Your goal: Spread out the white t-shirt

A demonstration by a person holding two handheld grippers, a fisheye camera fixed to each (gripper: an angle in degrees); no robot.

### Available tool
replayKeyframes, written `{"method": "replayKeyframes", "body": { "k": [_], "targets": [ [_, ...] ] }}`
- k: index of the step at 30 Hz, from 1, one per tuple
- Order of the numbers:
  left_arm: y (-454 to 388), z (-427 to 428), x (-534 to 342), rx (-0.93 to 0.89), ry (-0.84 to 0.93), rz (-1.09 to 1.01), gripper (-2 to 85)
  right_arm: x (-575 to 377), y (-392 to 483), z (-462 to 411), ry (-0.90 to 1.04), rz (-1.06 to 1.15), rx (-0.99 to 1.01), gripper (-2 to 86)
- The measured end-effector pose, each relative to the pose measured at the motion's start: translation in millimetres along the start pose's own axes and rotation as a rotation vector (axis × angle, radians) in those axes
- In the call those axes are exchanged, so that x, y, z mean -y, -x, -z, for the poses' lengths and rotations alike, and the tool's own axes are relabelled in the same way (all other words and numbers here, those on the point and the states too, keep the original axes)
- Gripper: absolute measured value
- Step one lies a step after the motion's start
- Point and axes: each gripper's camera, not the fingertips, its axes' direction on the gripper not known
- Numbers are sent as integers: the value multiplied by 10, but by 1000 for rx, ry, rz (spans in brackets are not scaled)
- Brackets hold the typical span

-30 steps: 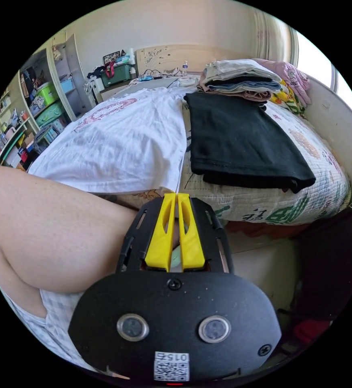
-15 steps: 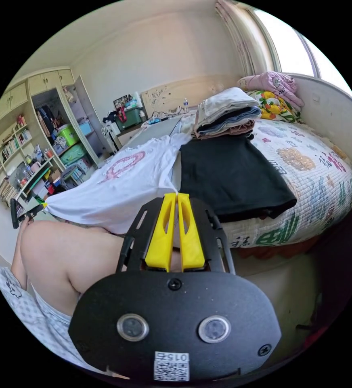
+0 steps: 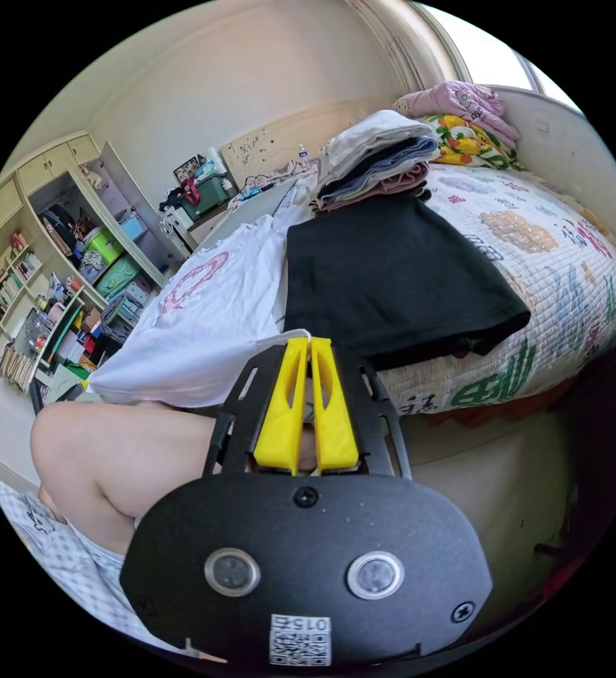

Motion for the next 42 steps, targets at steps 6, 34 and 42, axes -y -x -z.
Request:
{"method": "replayKeyframes", "body": {
  "k": [6,34,42],
  "targets": [
    [335,129,-263,-63,-48,60,1,-333,-421,-615,4,6,46,1],
    [535,613,461,-266,-168,162,-1,687,-1267,-2763,53,47,607,7],
    [619,1139,1004,-368,-197,190,-4,1368,-1323,-2112,17,24,619,4]
  ]
}}
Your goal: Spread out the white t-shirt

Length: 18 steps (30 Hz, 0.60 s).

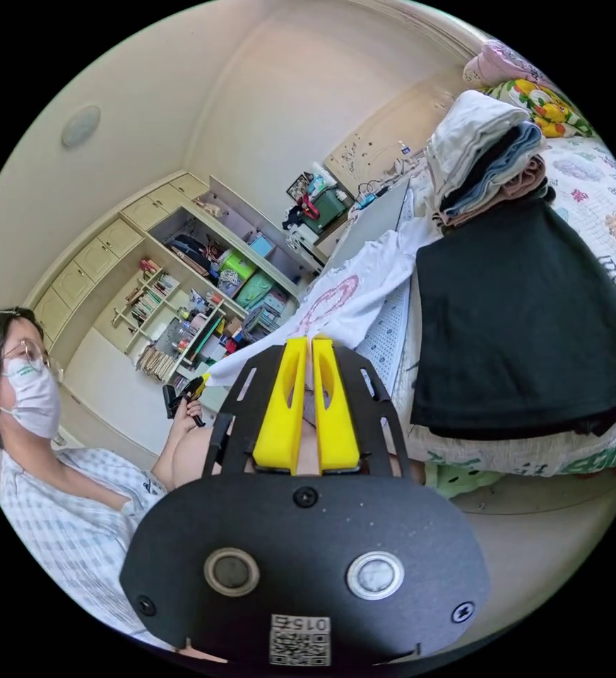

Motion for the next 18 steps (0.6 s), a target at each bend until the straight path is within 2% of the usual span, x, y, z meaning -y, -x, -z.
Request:
{"method": "replayKeyframes", "body": {
  "k": [7,9,13,16,18],
  "targets": [
    [359,-258,-128,31,189,65,-2,-21,-53,-37,132,-168,-149,4],
    [486,-390,-179,33,246,88,0,64,31,-124,210,-188,-231,4],
    [604,-562,-132,118,407,26,25,642,620,88,322,-109,-530,0],
    [691,-438,134,180,349,12,51,1443,1115,494,245,-76,-704,-2],
    [737,-399,389,230,283,1,52,2041,1430,585,177,-31,-712,-3]
  ]
}}
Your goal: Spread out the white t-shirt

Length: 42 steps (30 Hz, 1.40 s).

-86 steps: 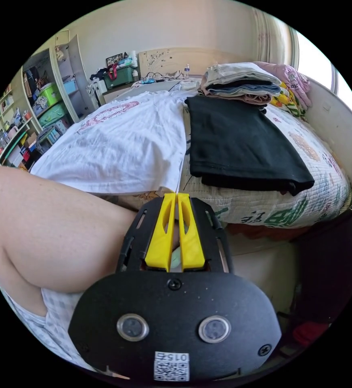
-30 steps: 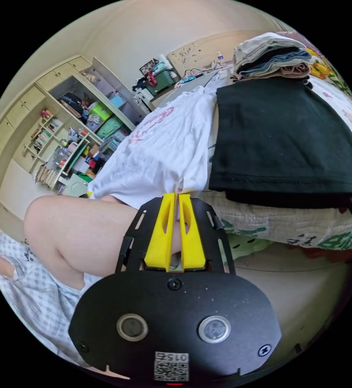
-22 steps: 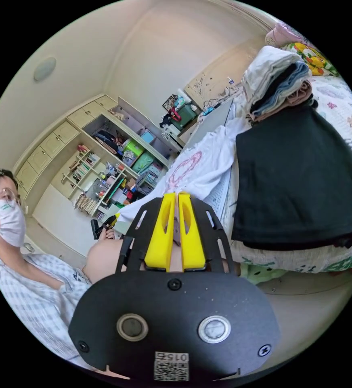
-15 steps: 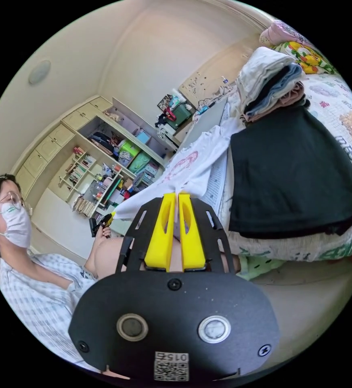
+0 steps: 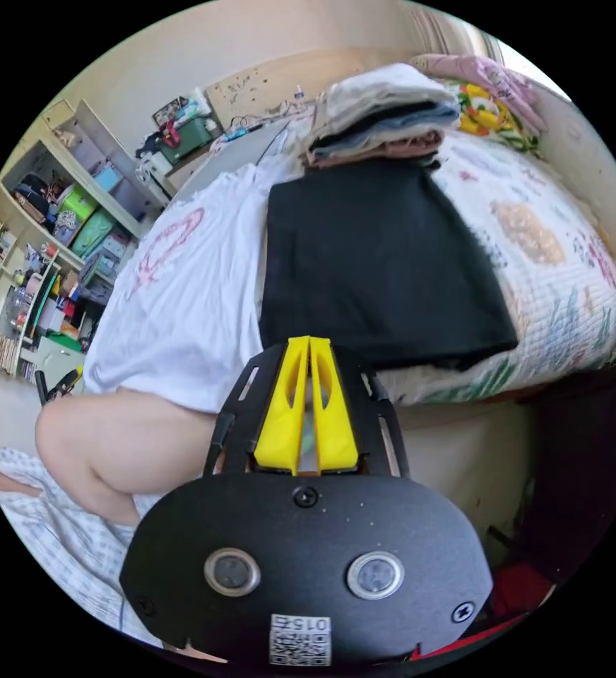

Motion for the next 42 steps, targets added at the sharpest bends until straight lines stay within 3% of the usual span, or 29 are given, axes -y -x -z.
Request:
{"method": "replayKeyframes", "body": {
  "k": [6,11,14,19,23,24,26,32,34,37,42],
  "targets": [
    [-222,-375,1293,7,-115,-85,36,2355,1434,65,-97,245,35,2],
    [-905,-1537,2463,-62,1,-246,0,4373,2830,-675,-26,352,76,0],
    [-1050,-2049,2910,30,24,-237,-5,5164,3398,-931,-14,362,-134,-6],
    [-1114,-2482,3285,142,76,-240,-7,5917,3884,-1043,39,358,-312,-9],
    [-1169,-2589,3411,140,89,-250,-8,6186,4179,-1126,42,410,-529,-8],
    [-1182,-2599,3422,153,85,-247,-8,6221,4200,-1124,42,412,-540,-8],
    [-1224,-2774,3447,345,155,-249,-8,6360,4271,-1091,45,422,-570,-7],
    [-1279,-2645,3362,399,85,-237,-8,6431,4112,-683,-27,330,-589,-6],
    [-1388,-2358,3194,432,-30,-331,-7,6208,4022,-327,-85,326,-490,-5],
    [-1458,-1865,2725,327,1,-456,-4,5405,3797,454,-139,423,-283,-3],
    [-1285,-881,1400,119,-65,-423,12,3530,2937,1551,-99,463,32,13]
  ]
}}
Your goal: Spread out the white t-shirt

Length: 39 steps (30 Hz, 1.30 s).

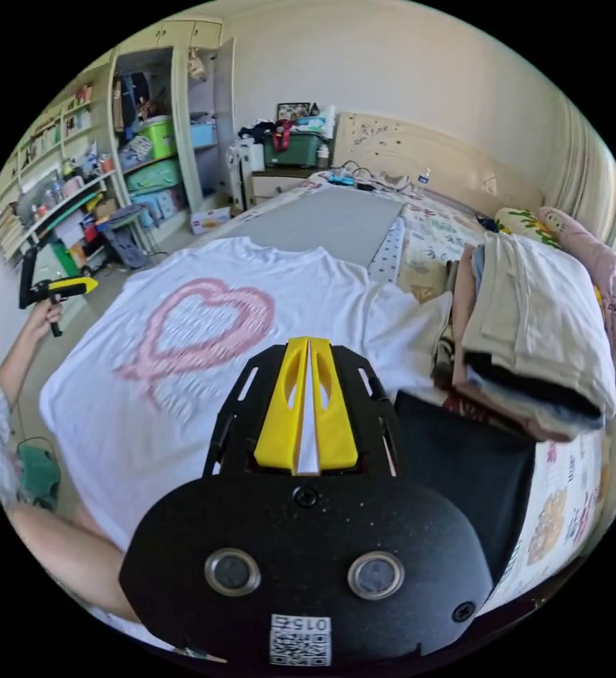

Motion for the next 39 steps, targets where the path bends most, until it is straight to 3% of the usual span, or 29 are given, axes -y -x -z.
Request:
{"method": "replayKeyframes", "body": {
  "k": [5,8,11,15,18,23,33,39],
  "targets": [
    [-254,594,-1479,-33,-13,271,81,-2293,-36,561,-6,-164,69,75],
    [-375,690,-1997,-81,-29,403,117,-3122,-32,478,24,-286,-27,103],
    [-432,719,-2233,-160,-108,469,125,-3651,-16,282,49,-327,17,125],
    [-508,564,-2233,-202,-56,446,109,-4048,11,-181,136,-324,137,115],
    [-565,519,-2216,-127,-34,411,81,-4352,-66,-411,107,-377,121,64],
    [-587,645,-2177,-155,-42,403,23,-4834,-26,-469,35,-378,135,-2],
    [-814,475,-2149,-12,15,383,13,-5435,648,-1436,124,-299,3,0],
    [-830,491,-2077,-41,61,412,25,-5989,707,-1727,99,-354,135,36]
  ]
}}
